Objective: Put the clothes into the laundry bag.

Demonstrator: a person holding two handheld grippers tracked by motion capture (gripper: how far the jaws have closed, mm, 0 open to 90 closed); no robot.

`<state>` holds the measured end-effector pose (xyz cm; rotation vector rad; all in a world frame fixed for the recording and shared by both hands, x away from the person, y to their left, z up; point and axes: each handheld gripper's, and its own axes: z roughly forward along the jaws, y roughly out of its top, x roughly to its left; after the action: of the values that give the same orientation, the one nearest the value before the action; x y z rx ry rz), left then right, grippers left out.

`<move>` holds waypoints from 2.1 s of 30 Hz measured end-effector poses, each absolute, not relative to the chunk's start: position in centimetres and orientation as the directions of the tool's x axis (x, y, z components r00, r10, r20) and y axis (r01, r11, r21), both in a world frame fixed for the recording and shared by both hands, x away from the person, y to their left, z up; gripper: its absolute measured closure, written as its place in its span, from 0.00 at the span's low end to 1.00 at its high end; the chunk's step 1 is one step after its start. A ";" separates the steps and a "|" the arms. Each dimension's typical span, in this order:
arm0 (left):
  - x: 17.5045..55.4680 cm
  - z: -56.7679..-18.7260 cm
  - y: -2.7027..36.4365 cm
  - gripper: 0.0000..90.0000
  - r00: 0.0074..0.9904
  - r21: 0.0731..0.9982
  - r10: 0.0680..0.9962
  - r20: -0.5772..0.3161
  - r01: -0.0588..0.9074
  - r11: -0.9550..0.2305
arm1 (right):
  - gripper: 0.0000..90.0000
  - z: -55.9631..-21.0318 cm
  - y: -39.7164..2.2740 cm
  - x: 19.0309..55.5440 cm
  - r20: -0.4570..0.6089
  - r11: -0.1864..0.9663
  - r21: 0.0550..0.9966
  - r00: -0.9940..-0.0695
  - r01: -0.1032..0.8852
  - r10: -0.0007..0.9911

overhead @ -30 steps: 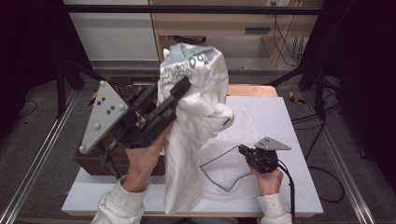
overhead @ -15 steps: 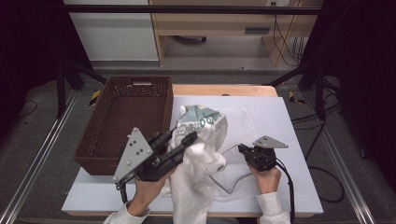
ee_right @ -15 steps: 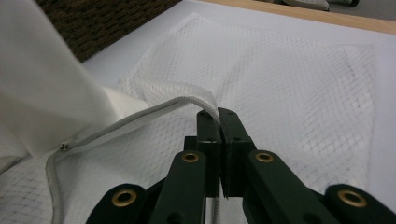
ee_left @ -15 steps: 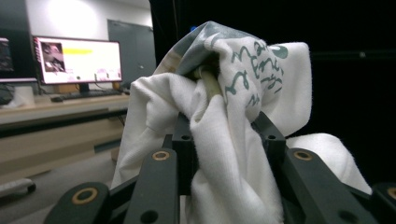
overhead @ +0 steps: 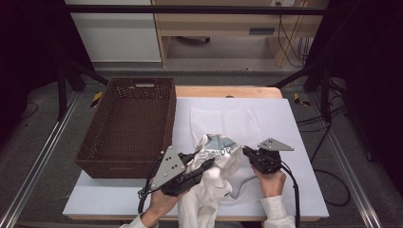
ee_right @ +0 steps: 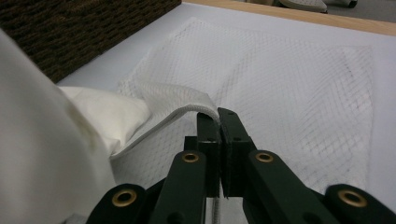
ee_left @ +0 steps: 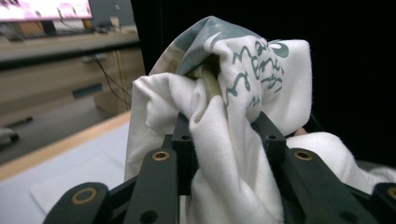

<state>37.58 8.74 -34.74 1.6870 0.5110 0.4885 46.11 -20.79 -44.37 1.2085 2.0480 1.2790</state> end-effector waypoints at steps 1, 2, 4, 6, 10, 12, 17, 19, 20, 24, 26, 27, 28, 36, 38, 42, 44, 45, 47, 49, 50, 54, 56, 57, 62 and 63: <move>37.9 -35.6 8.2 0.74 0.825 0.977 0.564 0.036 0.090 -0.194 | 0.98 -44.4 -20.9 46.1 0.082 0.189 0.876 -0.523 0.444 0.849; 37.9 -35.6 8.2 0.74 0.825 0.977 0.564 0.036 0.090 -0.194 | 0.98 -44.4 -20.9 46.1 0.082 0.189 0.876 -0.523 0.444 0.849; 38.1 -36.4 7.6 0.74 0.834 0.966 0.551 0.040 0.108 -0.234 | 0.98 -44.4 -20.9 46.2 0.083 0.188 0.876 -0.523 0.444 0.848; 38.3 -37.5 6.9 0.74 0.839 0.951 0.541 0.052 0.124 -0.284 | 0.98 -44.4 -20.8 46.1 0.084 0.186 0.877 -0.524 0.443 0.848; 39.3 -40.1 5.2 0.74 0.850 0.910 0.524 0.046 0.181 -0.373 | 0.98 -44.4 -20.8 46.1 0.082 0.189 0.877 -0.524 0.442 0.848; 40.1 -41.1 4.5 0.74 0.854 0.889 0.519 0.038 0.209 -0.408 | 0.98 -44.4 -20.8 46.1 0.083 0.187 0.877 -0.523 0.442 0.848; 41.6 -43.2 1.9 0.74 0.862 0.811 0.504 0.050 0.259 -0.524 | 0.98 -44.4 -20.7 46.0 0.073 0.194 0.880 -0.526 0.434 0.847; 42.0 -44.0 0.9 0.74 0.864 0.774 0.500 0.054 0.280 -0.568 | 0.98 -44.3 -20.8 46.0 0.075 0.187 0.885 -0.526 0.427 0.847; 42.0 -44.0 0.9 0.74 0.864 0.774 0.500 0.054 0.280 -0.568 | 0.98 -44.3 -20.8 46.0 0.075 0.187 0.885 -0.526 0.427 0.847; 42.7 -45.2 -0.7 0.73 0.873 0.733 0.486 0.050 0.299 -0.612 | 0.98 -43.8 -21.2 45.6 0.094 0.159 0.897 -0.529 0.412 0.844; 42.8 -45.4 -0.9 0.71 0.874 0.728 0.483 0.053 0.297 -0.618 | 0.98 -43.7 -21.2 45.5 0.094 0.158 0.898 -0.531 0.410 0.842; 42.8 -45.4 -0.9 0.69 0.872 0.730 0.486 0.050 0.300 -0.614 | 0.98 -43.7 -21.2 45.5 0.093 0.159 0.899 -0.534 0.407 0.840; 42.7 -45.4 -0.8 0.69 0.873 0.736 0.485 0.046 0.299 -0.608 | 0.98 -43.7 -21.2 45.5 0.093 0.159 0.899 -0.534 0.407 0.840; 42.0 -43.0 0.9 0.27 0.859 0.811 0.512 -0.005 0.303 -0.501 | 0.98 -43.7 -21.3 45.4 0.085 0.164 0.899 -0.529 0.407 0.844; 42.0 -42.7 1.0 0.28 0.851 0.820 0.525 0.011 0.293 -0.492 | 0.98 -43.6 -21.3 45.3 0.085 0.163 0.899 -0.529 0.406 0.845; 42.2 -43.7 0.0 0.64 0.866 0.830 0.500 0.011 0.271 -0.487 | 0.98 -43.5 -21.1 45.3 0.072 0.176 0.898 -0.530 0.404 0.845; 42.4 -44.5 -1.0 0.73 0.868 0.813 0.495 0.033 0.264 -0.518 | 0.98 -43.5 -21.0 45.2 0.074 0.175 0.899 -0.532 0.403 0.844; 42.7 -45.1 -2.1 0.76 0.865 0.787 0.499 0.054 0.270 -0.555 | 0.98 -43.4 -21.0 45.1 0.078 0.171 0.901 -0.536 0.400 0.840; 42.8 -45.2 -2.5 0.76 0.865 0.773 0.496 0.069 0.268 -0.576 | 0.98 -43.3 -20.9 45.0 0.077 0.170 0.902 -0.537 0.396 0.840; 43.4 -45.4 -3.4 0.76 0.860 0.750 0.505 0.070 0.289 -0.595 | 0.98 -43.0 -20.7 44.8 0.065 0.177 0.907 -0.542 0.383 0.838; 43.6 -45.5 -3.6 0.76 0.858 0.745 0.509 0.064 0.298 -0.597 | 0.98 -42.8 -20.6 44.7 0.060 0.181 0.908 -0.545 0.378 0.836; 43.9 -45.8 -3.6 0.71 0.855 0.750 0.517 0.038 0.317 -0.580 | 0.98 -42.5 -20.6 44.3 0.059 0.177 0.913 -0.547 0.369 0.835; 43.8 -45.7 -3.2 0.61 0.856 0.764 0.517 0.025 0.317 -0.562 | 0.98 -42.6 -20.7 44.3 0.060 0.176 0.913 -0.547 0.368 0.835; 43.4 -45.2 -2.6 0.52 0.857 0.779 0.516 -0.001 0.325 -0.537 | 0.98 -42.7 -20.9 44.3 0.068 0.171 0.912 -0.549 0.372 0.833; 42.7 -42.8 0.5 0.30 0.831 0.839 0.556 0.007 0.298 -0.456 | 0.98 -42.9 -21.0 44.2 0.063 0.177 0.910 -0.548 0.375 0.834; 43.0 -42.1 1.7 0.29 0.798 0.856 0.601 0.041 0.282 -0.433 | 0.98 -42.9 -20.9 44.2 0.059 0.180 0.911 -0.549 0.371 0.834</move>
<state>43.02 1.71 -42.09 2.0388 0.6550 0.4253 44.23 -20.91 -42.88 1.1302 2.0054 1.3435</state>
